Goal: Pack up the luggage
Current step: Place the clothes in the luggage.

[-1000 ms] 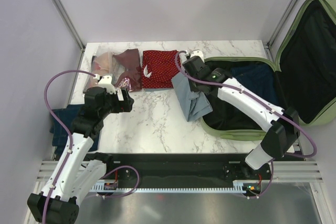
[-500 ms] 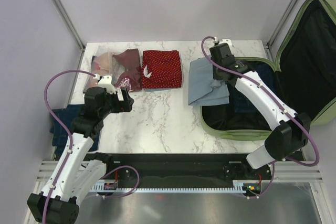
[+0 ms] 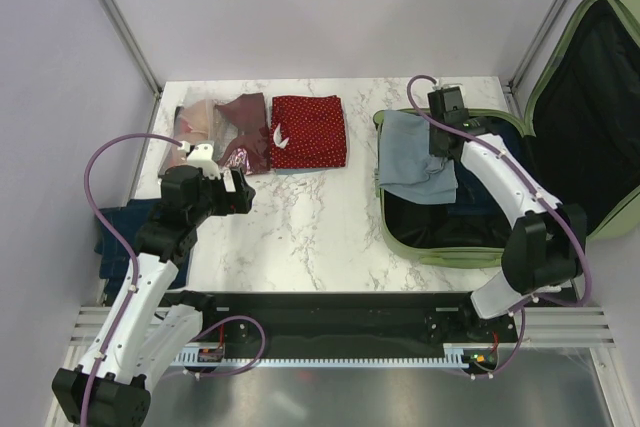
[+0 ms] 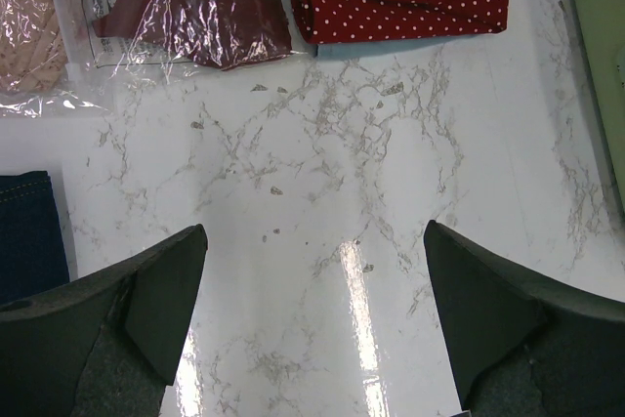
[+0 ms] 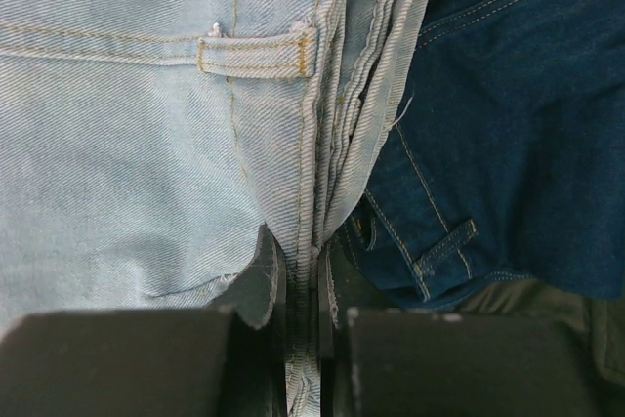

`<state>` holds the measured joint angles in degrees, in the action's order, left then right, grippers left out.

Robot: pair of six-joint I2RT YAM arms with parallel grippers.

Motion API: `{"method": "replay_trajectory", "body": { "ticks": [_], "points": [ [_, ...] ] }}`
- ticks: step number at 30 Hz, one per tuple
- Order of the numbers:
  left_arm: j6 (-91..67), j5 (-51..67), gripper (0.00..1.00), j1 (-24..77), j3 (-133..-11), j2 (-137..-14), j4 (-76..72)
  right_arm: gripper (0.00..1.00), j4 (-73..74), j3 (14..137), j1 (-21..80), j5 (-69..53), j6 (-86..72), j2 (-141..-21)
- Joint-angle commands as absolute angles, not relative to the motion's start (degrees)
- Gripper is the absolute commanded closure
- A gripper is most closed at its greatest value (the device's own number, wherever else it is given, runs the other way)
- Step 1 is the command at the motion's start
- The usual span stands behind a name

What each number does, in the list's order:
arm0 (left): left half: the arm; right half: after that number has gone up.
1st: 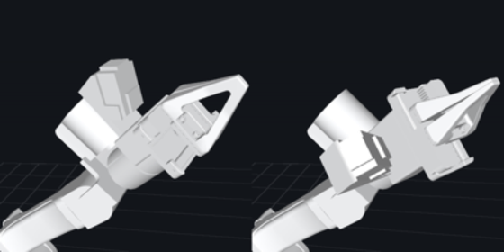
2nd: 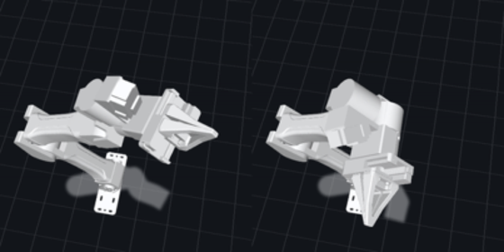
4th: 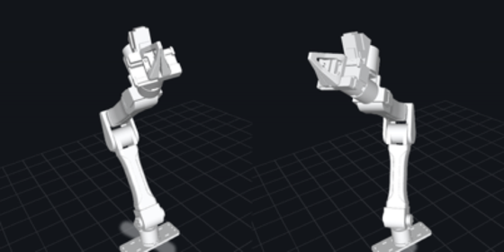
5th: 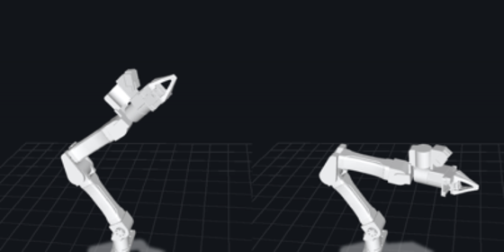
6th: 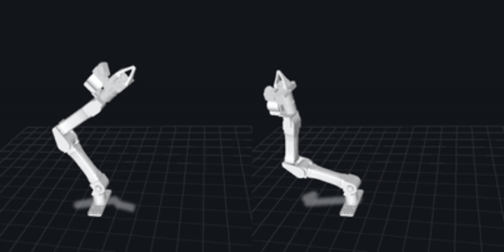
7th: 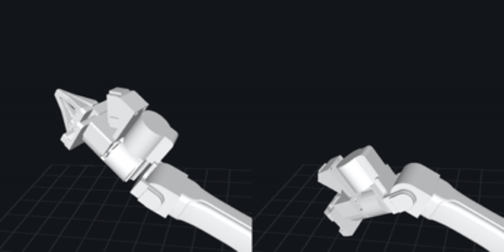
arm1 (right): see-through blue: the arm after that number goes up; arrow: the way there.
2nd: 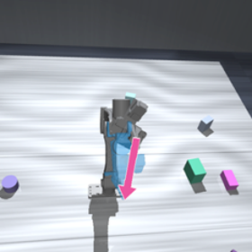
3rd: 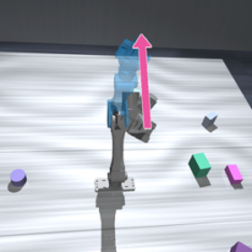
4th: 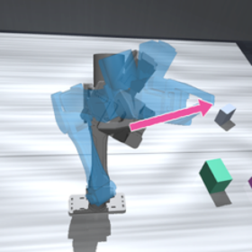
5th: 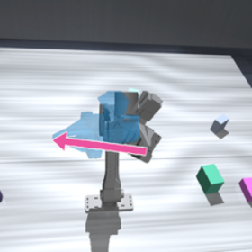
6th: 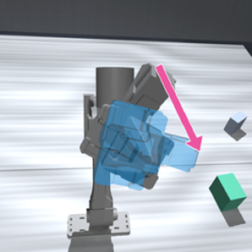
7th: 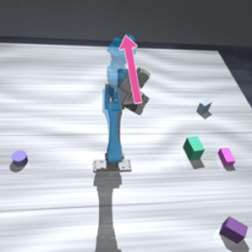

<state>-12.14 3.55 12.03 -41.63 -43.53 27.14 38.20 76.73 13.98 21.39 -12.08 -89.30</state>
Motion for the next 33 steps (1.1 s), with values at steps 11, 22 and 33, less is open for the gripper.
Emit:
{"method": "replay_trajectory", "body": {
  "ticks": [11, 22, 33],
  "points": [
    [-12.66, 3.87, 0.0, 12.3, -43.59, -43.86, 25.75, 1.0, 30.15, 76.11, 10.46, 22.24, -7.03, -101.77],
    [-12.66, 3.96, 0.0, 12.31, -43.59, -44.21, 25.66, 1.0, 27.6, 75.59, 10.02, 24.17, -8.52, -107.75],
    [-12.66, 3.52, 0.0, 12.39, -43.68, -44.39, 25.75, 0.36, 32.07, 76.55, 10.02, 20.65, -11.07, -102.93]
  ]
}}
